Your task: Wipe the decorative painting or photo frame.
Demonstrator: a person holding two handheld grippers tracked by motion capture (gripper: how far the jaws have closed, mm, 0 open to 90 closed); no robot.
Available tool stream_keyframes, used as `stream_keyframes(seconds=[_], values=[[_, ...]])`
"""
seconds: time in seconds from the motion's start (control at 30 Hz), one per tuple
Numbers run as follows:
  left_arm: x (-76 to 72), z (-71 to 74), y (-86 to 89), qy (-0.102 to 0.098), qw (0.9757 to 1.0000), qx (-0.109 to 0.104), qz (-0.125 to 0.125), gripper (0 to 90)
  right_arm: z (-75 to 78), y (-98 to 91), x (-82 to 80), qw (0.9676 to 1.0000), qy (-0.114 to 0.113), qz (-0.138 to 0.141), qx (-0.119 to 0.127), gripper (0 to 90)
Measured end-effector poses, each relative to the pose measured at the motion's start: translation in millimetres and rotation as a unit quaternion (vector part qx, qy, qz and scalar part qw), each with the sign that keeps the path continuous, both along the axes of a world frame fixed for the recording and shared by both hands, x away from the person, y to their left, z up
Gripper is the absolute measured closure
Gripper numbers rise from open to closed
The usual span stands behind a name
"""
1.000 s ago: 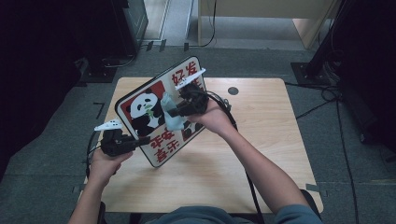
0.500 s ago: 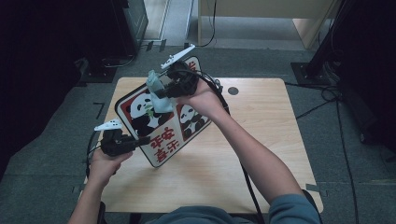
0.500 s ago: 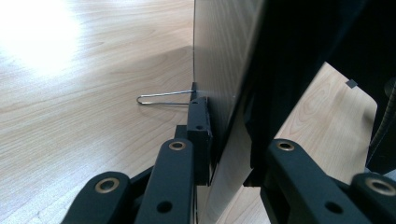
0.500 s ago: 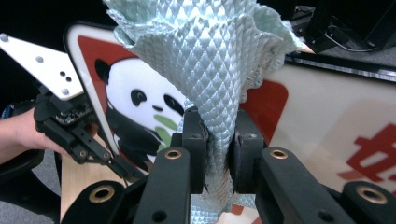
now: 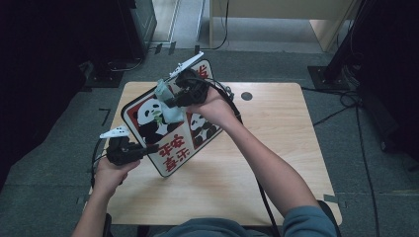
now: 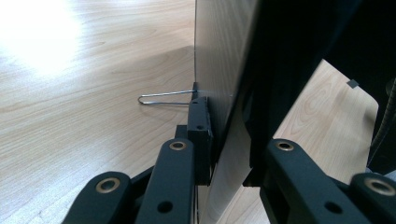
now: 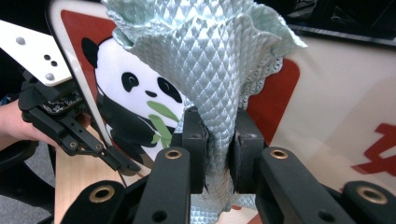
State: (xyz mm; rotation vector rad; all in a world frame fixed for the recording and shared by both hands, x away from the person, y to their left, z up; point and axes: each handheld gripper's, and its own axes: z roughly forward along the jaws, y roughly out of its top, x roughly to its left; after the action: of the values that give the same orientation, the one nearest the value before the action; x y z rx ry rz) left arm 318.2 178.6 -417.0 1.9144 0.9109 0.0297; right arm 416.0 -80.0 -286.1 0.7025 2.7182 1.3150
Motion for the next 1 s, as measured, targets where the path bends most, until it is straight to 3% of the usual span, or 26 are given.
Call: stream_keyframes(seconds=[1.0], values=[[0.5, -0.2, 0.0, 0.003, 1.0000, 0.002, -0.002, 78.7, -44.4, -0.4, -12.2, 0.9995, 0.025, 0.015, -0.012, 78.9]])
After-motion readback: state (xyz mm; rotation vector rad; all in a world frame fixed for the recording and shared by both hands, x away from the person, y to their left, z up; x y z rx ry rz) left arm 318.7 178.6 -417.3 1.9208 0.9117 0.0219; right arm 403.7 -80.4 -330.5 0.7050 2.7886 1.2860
